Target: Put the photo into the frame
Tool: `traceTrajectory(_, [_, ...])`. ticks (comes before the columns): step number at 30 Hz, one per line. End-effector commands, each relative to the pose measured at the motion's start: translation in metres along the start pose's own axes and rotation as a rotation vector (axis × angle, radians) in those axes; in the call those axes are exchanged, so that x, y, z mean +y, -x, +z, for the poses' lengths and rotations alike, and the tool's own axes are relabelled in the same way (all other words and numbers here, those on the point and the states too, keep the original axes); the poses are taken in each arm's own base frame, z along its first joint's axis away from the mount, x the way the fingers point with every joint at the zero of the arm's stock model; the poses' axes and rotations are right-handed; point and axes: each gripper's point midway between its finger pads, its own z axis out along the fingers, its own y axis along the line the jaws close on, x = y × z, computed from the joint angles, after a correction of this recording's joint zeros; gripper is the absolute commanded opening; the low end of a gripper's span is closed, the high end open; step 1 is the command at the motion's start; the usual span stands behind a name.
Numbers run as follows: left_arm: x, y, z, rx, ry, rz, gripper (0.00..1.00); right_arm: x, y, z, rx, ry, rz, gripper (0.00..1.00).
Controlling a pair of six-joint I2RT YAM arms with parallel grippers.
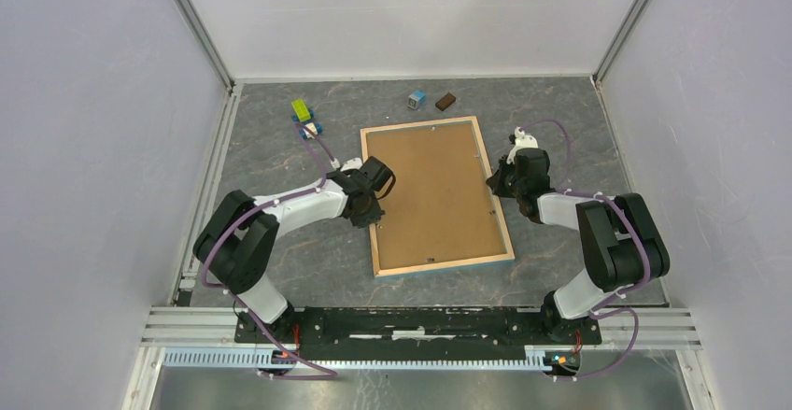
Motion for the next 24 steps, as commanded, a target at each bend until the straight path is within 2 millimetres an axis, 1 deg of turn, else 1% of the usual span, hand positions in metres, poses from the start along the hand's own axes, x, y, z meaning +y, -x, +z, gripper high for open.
traceTrajectory(1, [0.026,-0.017,0.002,0.047,0.076,0.003,0.13,-0.013,-0.031,0.004,0.103,-0.054,0.054,0.00])
traceTrajectory(3, [0.025,-0.020,0.002,0.049,0.057,0.001,0.08,-0.011,-0.032,0.005,0.105,-0.047,0.058,0.00])
traceTrajectory(7, [0.026,-0.019,0.002,0.033,0.035,0.005,0.05,-0.010,-0.030,0.004,0.101,-0.043,0.057,0.00])
traceTrajectory(9, [0.025,-0.016,0.001,0.021,0.033,0.022,0.05,-0.012,-0.030,0.004,0.101,-0.049,0.056,0.00])
traceTrajectory(11, [0.020,-0.012,-0.001,0.017,0.017,0.056,0.06,-0.013,-0.030,0.004,0.100,-0.052,0.055,0.00])
traceTrajectory(12, [0.016,-0.009,-0.003,0.013,0.006,0.073,0.13,-0.013,-0.030,0.004,0.102,-0.053,0.056,0.00])
traceTrajectory(14, [0.011,-0.003,-0.008,-0.002,-0.010,0.092,0.32,-0.013,-0.032,0.004,0.107,-0.051,0.057,0.00])
traceTrajectory(16, [0.005,0.005,-0.014,-0.035,-0.041,0.101,0.39,-0.012,-0.032,0.005,0.107,-0.043,0.059,0.00])
traceTrajectory(20, [0.004,0.024,-0.028,-0.111,-0.049,0.120,0.52,-0.012,-0.032,0.005,0.106,-0.044,0.063,0.00])
traceTrajectory(24, [-0.002,0.035,-0.040,-0.156,-0.079,0.140,0.63,-0.013,-0.030,0.001,0.093,-0.052,0.074,0.00])
